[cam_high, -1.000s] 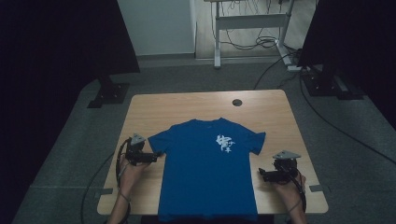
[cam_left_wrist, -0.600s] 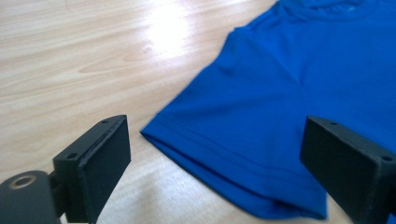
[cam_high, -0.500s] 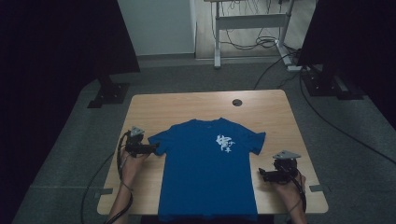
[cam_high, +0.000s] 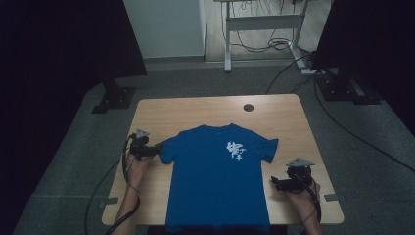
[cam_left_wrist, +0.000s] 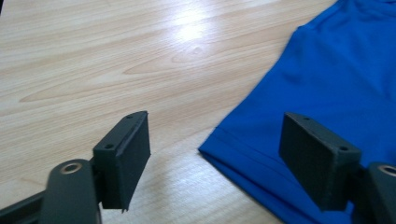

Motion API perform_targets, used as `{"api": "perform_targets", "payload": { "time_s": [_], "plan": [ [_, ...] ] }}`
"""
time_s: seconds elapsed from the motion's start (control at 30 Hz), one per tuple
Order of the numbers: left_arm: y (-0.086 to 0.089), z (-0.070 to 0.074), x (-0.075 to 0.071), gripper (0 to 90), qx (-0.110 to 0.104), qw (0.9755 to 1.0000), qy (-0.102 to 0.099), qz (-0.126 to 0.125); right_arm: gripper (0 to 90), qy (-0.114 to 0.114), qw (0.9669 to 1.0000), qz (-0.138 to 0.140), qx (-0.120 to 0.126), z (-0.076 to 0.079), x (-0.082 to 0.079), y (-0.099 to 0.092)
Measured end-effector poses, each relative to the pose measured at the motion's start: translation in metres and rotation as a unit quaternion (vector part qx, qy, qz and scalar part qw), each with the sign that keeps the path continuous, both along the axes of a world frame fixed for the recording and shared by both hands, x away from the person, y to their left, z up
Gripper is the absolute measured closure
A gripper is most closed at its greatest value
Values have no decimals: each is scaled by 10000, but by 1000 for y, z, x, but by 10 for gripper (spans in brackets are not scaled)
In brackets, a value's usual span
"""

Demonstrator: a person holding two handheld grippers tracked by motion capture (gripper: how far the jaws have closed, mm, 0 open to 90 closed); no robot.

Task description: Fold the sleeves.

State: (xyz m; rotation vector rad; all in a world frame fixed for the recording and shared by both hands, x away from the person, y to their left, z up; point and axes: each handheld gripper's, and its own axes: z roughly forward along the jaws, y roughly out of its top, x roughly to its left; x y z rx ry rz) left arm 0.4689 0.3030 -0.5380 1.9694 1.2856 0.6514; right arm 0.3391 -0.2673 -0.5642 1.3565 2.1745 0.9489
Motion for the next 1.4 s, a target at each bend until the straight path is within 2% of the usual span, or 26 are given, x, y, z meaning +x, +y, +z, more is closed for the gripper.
{"api": "perform_targets", "payload": {
  "time_s": [0.17, 0.27, 0.37, 0.5, 0.63, 0.7, 0.77, 1.0, 1.1, 1.27, 1.4],
  "plan": [
    [1, -9, 7, 290, 45, 9999, 135, 73, 16, 0, 10000, 7, 0, 0, 0, 0],
    [2, -12, 7, 289, -123, 9998, 138, 109, 16, 0, 10000, 13, 0, 0, 0, 0],
    [2, -12, 7, 305, -125, 9998, 117, 74, 17, 0, 10000, 17, 1, 0, 0, 0],
    [-1, -12, 3, 441, -177, 9998, 61, -34, 17, -1, 10000, 17, 0, 0, 0, 0],
    [-3, -12, 0, 676, -301, 9995, 73, -25, 17, -1, 10000, 18, 0, 0, 0, 0],
    [-5, -12, -1, 791, -402, 9991, 103, -101, 17, -1, 10000, 19, 0, 0, 0, 0],
    [-6, -12, -2, 859, -445, 9989, 112, -64, 16, -1, 10000, 23, 0, 0, 0, 0],
    [-10, -11, -5, 872, -350, 9994, 70, 12, 17, 2, 10000, 48, -2, 0, 0, -1],
    [-11, -9, -7, 872, -412, 9991, 40, 27, 17, 2, 10000, 49, -2, 0, 0, -1],
    [-18, 2, -12, 871, -435, 9990, -75, -76, 17, -1, 10000, 47, 0, 0, 0, -1],
    [-23, 5, -15, 871, -445, 9988, -133, -121, 17, 3, 10000, 47, -2, 0, 0, -1]
  ]
}}
